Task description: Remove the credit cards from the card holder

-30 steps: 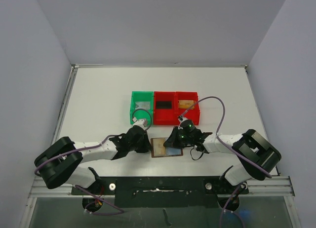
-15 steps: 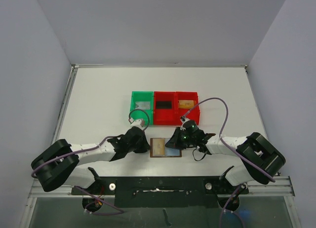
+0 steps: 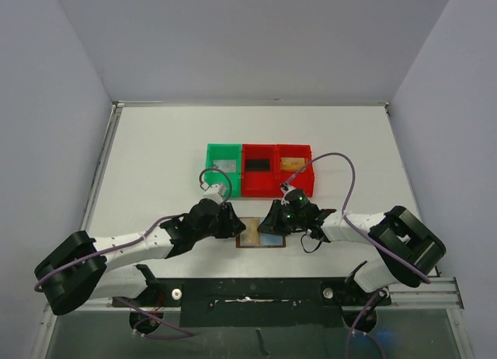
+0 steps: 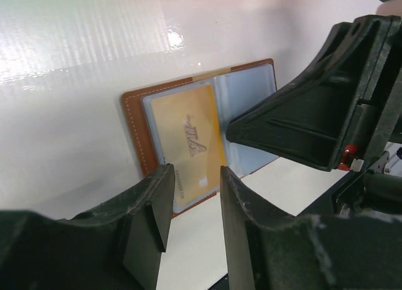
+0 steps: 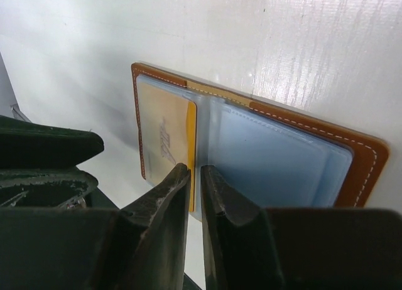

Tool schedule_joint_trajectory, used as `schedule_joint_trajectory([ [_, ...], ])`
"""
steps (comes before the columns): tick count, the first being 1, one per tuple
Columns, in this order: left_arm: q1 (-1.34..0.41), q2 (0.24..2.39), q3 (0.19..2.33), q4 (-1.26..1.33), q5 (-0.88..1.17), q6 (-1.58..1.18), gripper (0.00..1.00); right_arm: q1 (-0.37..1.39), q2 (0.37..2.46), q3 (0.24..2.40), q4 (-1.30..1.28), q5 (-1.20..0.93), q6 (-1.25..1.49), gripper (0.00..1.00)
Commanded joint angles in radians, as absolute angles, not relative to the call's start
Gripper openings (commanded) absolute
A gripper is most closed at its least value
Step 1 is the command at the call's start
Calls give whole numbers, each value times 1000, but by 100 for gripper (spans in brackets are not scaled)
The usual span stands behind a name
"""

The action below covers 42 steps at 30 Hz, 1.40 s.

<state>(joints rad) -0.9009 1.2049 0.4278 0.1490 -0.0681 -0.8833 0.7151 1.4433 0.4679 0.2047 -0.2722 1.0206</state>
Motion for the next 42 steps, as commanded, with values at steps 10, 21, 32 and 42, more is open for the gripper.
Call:
schedule_joint_trajectory([
  [10, -913, 1426, 523, 163, 10, -847, 8, 733, 1490, 512, 223, -263, 1026, 23],
  [21, -913, 1438, 520, 154, -3, -845, 0, 750, 1465, 509, 263, -290, 1015, 0],
  [32, -913, 1430, 518, 113, -46, -840, 0, 704, 1403, 470, 215, -291, 989, 0],
  [42, -913, 1406, 496, 135, -45, -833, 0, 699, 1413, 483, 174, -274, 976, 20],
])
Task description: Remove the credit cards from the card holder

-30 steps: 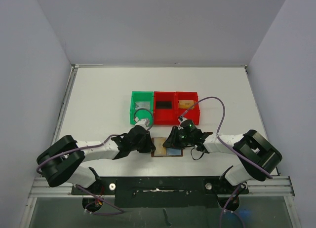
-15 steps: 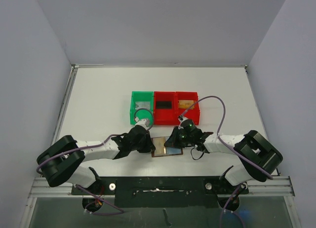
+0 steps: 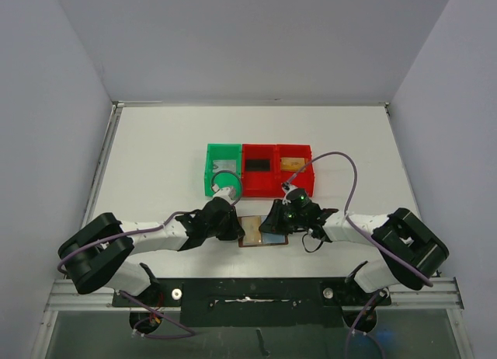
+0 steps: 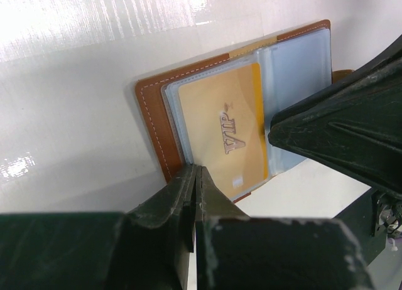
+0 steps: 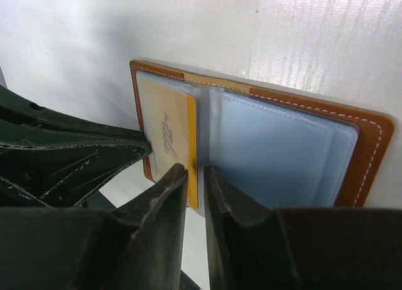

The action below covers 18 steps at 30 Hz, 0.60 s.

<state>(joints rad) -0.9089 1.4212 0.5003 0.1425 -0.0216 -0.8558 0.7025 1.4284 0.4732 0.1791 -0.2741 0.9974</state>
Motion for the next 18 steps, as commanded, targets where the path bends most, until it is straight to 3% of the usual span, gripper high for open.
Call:
schedule_joint_trajectory([
  [1, -913, 1406, 495, 139, -41, -832, 0, 701, 1426, 491, 167, -269, 974, 22],
  [8, -913, 1409, 492, 152, -27, -827, 0, 767, 1527, 562, 141, -232, 969, 28],
  [11, -913, 1410, 491, 156, -22, -827, 0, 789, 1544, 572, 172, -238, 969, 19],
  [15, -913, 1405, 489, 153, -29, -826, 0, 797, 1522, 557, 210, -244, 976, 0],
  [18, -913, 1394, 491, 134, -43, -826, 0, 793, 1483, 528, 235, -247, 984, 0],
])
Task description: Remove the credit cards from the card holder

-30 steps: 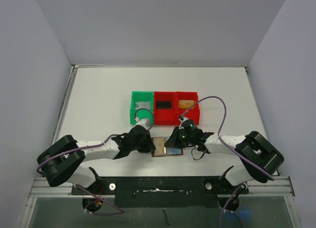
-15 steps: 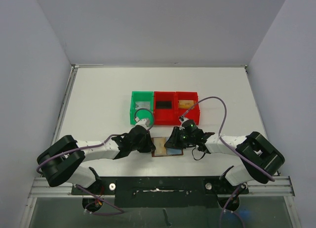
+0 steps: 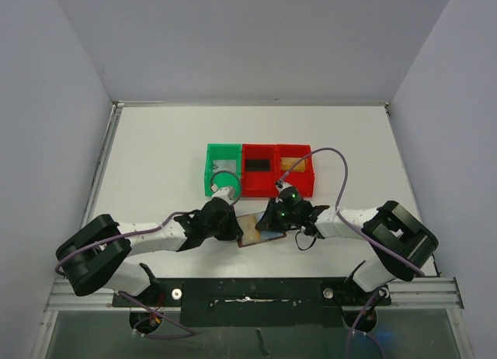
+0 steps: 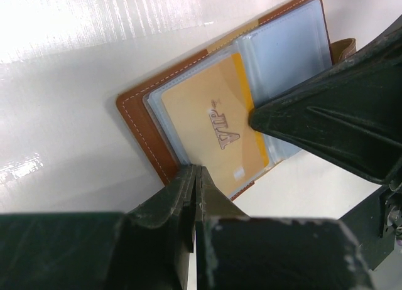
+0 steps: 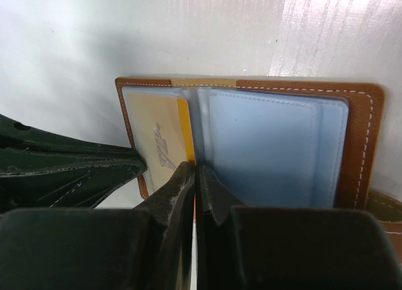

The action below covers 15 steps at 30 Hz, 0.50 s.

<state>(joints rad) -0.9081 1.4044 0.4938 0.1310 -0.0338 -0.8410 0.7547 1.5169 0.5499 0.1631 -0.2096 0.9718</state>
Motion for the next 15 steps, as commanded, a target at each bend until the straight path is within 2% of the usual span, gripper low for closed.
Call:
schedule_joint_trajectory([
  [1, -913, 1389, 491, 126, -47, -825, 0, 791, 1470, 520, 239, -248, 988, 0],
  [15, -910, 1292, 480, 42, -82, -792, 0, 728, 1370, 441, 229, -270, 1007, 0],
])
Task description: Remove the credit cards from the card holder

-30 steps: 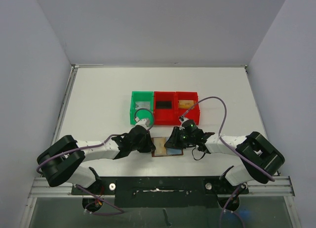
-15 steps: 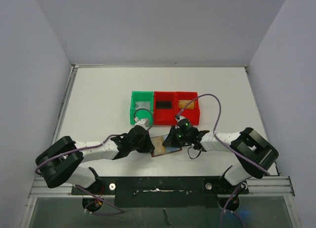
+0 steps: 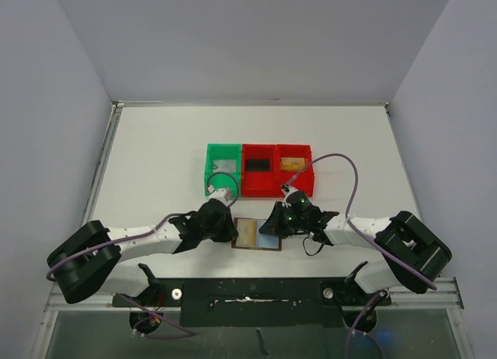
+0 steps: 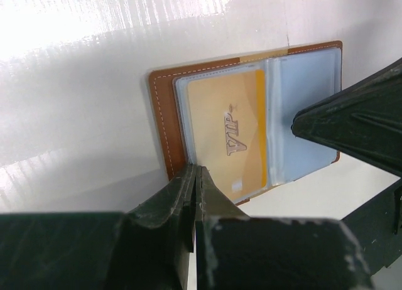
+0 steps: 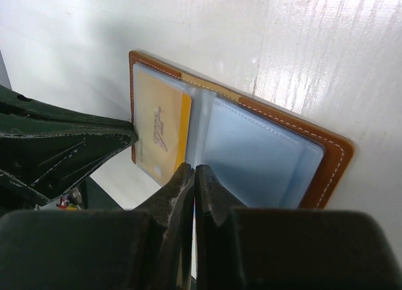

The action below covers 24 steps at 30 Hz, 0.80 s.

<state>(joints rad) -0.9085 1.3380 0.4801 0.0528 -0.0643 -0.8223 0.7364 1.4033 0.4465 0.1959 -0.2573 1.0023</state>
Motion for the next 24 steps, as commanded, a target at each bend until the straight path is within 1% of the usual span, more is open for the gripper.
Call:
schedule_joint_trajectory([
  [1, -911, 1287, 480, 44, -76, -787, 0, 728, 1369, 442, 229, -270, 1008, 0],
  [3, -910, 1277, 488, 29, -64, -782, 1, 728, 1369, 448, 231, -272, 1008, 0],
  [4, -911, 1274, 501, 4, -63, -782, 9, 728, 1368, 454, 230, -273, 1008, 3],
  [6, -911, 1262, 530, -38, -65, -785, 15, 734, 1367, 465, 227, -272, 1011, 8],
  [7, -912, 1253, 542, -54, -62, -793, 20, 736, 1365, 468, 224, -273, 1015, 10],
  [9, -911, 1237, 556, -65, -56, -825, 35, 739, 1359, 475, 219, -272, 1024, 15],
  [11, -910, 1228, 563, -72, -44, -856, 41, 743, 1349, 482, 199, -266, 1036, 18],
  [13, -910, 1229, 570, -78, -34, -897, 42, 748, 1338, 488, 175, -257, 1046, 21],
  [16, -909, 1231, 581, -59, -2, -942, 42, 749, 1327, 488, 154, -264, 1069, 22],
  [18, -906, 1238, 608, -109, -12, -959, 42, 748, 1316, 491, 141, -261, 1085, 22],
  [24, -889, 1253, 616, -60, 7, -1037, 37, 751, 1314, 488, 155, -251, 1149, 24],
])
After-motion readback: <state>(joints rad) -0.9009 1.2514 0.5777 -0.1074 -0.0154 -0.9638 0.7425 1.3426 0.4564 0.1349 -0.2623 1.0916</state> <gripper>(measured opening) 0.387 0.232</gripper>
